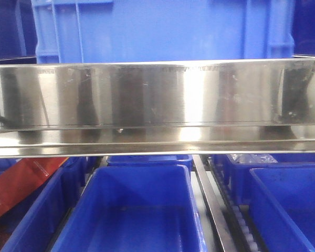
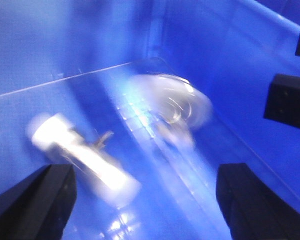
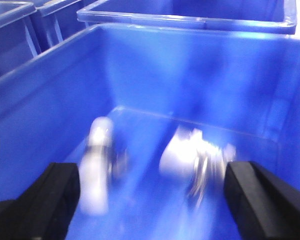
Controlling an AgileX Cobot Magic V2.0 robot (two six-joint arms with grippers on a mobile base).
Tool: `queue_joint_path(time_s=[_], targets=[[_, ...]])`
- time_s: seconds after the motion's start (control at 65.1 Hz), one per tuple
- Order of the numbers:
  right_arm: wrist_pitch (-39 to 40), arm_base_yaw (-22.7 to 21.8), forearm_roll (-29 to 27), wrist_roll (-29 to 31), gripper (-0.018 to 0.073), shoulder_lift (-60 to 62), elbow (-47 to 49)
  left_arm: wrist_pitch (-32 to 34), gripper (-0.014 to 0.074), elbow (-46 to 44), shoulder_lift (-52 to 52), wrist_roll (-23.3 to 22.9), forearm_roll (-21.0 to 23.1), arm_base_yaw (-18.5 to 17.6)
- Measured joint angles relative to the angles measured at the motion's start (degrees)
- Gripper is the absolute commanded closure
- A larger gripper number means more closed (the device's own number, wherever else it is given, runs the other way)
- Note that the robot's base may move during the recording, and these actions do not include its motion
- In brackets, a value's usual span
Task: Place valve from conveyor to right shelf box
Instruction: 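Open both grippers to release the valves into the box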
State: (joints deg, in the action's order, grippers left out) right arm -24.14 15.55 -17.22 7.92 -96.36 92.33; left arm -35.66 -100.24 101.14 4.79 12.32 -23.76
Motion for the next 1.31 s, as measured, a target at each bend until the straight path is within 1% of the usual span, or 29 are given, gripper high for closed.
queue_joint_path(time_s=[0.031, 0.077, 0.107, 0.169, 0.184, 0.23, 0.261, 0.292, 0.476, 0.614, 0.676, 0.737, 0.814, 0.891, 1.09, 1.182, 1.305], targets=[[0.0, 0.0, 0.0, 0.0, 0.0239, 0.0, 0.0, 0.1, 0.0202, 0.0, 0.0, 0.0, 0.0, 0.0], [0.0, 0.0, 0.0, 0.0, 0.0323, 0.0, 0.0, 0.2, 0.0283, 0.0, 0.0, 0.0, 0.0, 0.0], [0.0, 0.0, -0.1, 0.0, 0.0383, 0.0, 0.0, 0.3, 0.0353, 0.0, 0.0, -0.1, 0.0, 0.0], [0.0, 0.0, -0.1, 0.0, 0.0533, 0.0, 0.0, 0.3, 0.0477, 0.0, 0.0, -0.1, 0.0, 0.0], [0.0, 0.0, -0.1, 0.0, 0.0560, 0.0, 0.0, 0.3, 0.0526, 0.0, 0.0, -0.1, 0.0, 0.0], [0.0, 0.0, -0.1, 0.0, 0.0639, 0.0, 0.0, 0.4, 0.0622, 0.0, 0.0, -0.1, 0.0, 0.0], [0.0, 0.0, -0.1, 0.0, 0.0697, 0.0, 0.0, 0.6, 0.0701, 0.0, 0.0, -0.1, 0.0, 0.0], [0.0, 0.0, -0.1, 0.0, 0.0727, 0.0, 0.0, 0.9, 0.0706, 0.0, 0.0, -0.1, 0.0, 0.0], [0.1, 0.0, -0.1, 0.0, 0.0727, 0.0, 0.0, 1.5, 0.0707, 0.0, 0.0, -0.1, 0.5, 0.0], [-0.1, 0.0, -1.0, 0.0, 0.0727, 2.5, -0.4, 1.3, 0.0707, 0.5, -1.9, -0.1, 1.5, -0.2], [0.4, 0.0, -1.1, 0.0, 0.0727, 4.6, -1.4, 2.5, 0.0707, 2.4, -4.2, -0.1, 1.7, -0.8], [2.2, 0.0, -0.9, 0.0, 0.0727, 8.0, -3.6, 5.1, 0.0707, 4.9, -7.2, -0.1, 1.9, -1.7], [5.9, 0.0, -0.1, 0.0, 0.0727, 12.0, -8.8, 9.6, 0.0707, 9.4, -11.6, -0.1, 2.0, -3.2], [9.5, 0.0, 0.3, 0.0, 0.0727, 16.8, -14.9, 12.9, 0.0707, 13.9, -15.8, -0.1, 2.2, -4.0], [18.5, 0.0, 0.7, 0.0, 0.0727, 31.7, -33.3, 20.9, 0.0707, 28.3, -28.7, -0.1, 1.3, -4.0], [20.0, 0.1, 1.1, 0.0, 0.0727, 39.0, -39.8, 24.6, 0.0707, 35.9, -34.7, -0.1, 1.3, -4.0], [20.8, 0.1, 3.9, 0.0, 0.0727, 47.8, -46.3, 29.3, 0.0707, 46.3, -43.0, -0.1, 1.2, -4.0]])
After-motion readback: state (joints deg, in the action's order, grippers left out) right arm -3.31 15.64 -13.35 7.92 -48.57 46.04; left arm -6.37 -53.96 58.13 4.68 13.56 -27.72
